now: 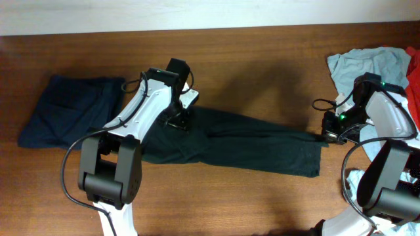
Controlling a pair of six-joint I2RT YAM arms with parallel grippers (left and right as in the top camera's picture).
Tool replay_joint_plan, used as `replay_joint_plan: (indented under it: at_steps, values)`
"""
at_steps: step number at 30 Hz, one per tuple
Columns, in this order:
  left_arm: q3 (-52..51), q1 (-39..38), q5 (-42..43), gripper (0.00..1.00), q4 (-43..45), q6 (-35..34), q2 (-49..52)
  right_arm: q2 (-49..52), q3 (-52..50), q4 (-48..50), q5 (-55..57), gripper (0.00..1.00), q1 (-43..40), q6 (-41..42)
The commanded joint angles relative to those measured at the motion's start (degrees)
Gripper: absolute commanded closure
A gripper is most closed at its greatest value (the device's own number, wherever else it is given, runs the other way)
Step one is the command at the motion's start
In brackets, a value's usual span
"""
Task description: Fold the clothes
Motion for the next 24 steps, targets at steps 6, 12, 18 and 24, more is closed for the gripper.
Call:
replay_joint_plan:
  at_steps: [6, 12, 18, 24]
  values:
    - [-5.35, -5.46, 4.2, 0.28, 4.31, 5.84, -0.11, -1.99, 0.76, 0.81, 0.0, 0.91, -0.02, 0.61]
    - [-7.02, -8.87, 0.94, 0.33, 8.57, 2.38, -0.04, -1.99, 0.76, 0.98, -0.02, 0.92, -0.02, 0.63]
    - [-6.97, -8.72, -0.11, 0.7, 7.8, 2.12, -0.13, -1.99, 0.76, 1.03, 0.0, 0.92, -0.02, 0.61]
    - [-4.85, -8.07, -0.22, 0.99, 4.11, 2.16, -1.27, -1.99, 0.76, 1.03, 0.0, 0.91, -0.02, 0.61]
